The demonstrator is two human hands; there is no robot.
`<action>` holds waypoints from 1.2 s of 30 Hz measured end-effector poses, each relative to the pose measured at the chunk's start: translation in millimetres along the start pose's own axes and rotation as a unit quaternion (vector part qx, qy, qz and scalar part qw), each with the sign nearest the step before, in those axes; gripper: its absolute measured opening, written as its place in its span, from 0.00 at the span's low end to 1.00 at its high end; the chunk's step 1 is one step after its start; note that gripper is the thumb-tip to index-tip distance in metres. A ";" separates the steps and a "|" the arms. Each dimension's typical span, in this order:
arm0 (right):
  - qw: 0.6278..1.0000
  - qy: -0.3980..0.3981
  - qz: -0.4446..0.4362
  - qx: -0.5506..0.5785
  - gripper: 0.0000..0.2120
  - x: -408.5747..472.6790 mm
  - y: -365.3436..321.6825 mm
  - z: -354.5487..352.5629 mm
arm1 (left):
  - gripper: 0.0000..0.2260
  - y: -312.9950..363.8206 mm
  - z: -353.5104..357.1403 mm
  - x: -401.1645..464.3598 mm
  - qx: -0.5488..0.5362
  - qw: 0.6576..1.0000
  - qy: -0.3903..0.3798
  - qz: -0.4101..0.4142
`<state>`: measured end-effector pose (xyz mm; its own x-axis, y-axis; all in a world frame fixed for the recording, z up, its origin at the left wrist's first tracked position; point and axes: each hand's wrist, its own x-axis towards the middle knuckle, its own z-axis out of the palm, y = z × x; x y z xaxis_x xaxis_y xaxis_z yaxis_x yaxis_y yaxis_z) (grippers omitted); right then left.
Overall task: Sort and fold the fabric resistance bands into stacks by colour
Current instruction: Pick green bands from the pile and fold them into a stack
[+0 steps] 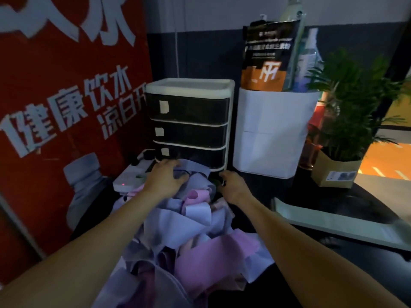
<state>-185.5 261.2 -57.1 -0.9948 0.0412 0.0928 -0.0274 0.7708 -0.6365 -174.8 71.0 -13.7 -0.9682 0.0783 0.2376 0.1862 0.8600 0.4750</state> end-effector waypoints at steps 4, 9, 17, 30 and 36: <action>1.000 -0.005 0.008 0.023 0.14 4.3 0.7 8.2 | 0.19 -12.1 6.8 0.9 -0.028 1.000 0.008 0.005; 0.997 0.042 -0.020 0.065 0.07 -6.1 -13.0 -7.0 | 0.18 -12.4 -1.6 -6.3 -0.054 0.998 0.024 0.011; 0.985 0.103 -0.123 0.063 0.06 -34.2 -58.5 -69.1 | 0.16 4.5 -31.0 -17.6 -0.134 0.990 0.038 0.025; 0.965 0.166 -0.160 0.130 0.06 -65.3 -91.8 -140.4 | 0.15 58.7 -41.3 -29.3 -0.297 0.951 0.044 0.076; 0.956 0.173 -0.175 0.156 0.07 -83.9 -98.3 -158.0 | 0.08 96.5 -54.2 -47.6 -0.404 0.896 0.077 0.170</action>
<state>-83.8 282.4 118.6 -0.8285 0.0651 0.5562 -0.4351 0.5503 -0.7127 -101.7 123.0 66.7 -0.8094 0.1426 0.5696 0.5865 0.1500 0.7959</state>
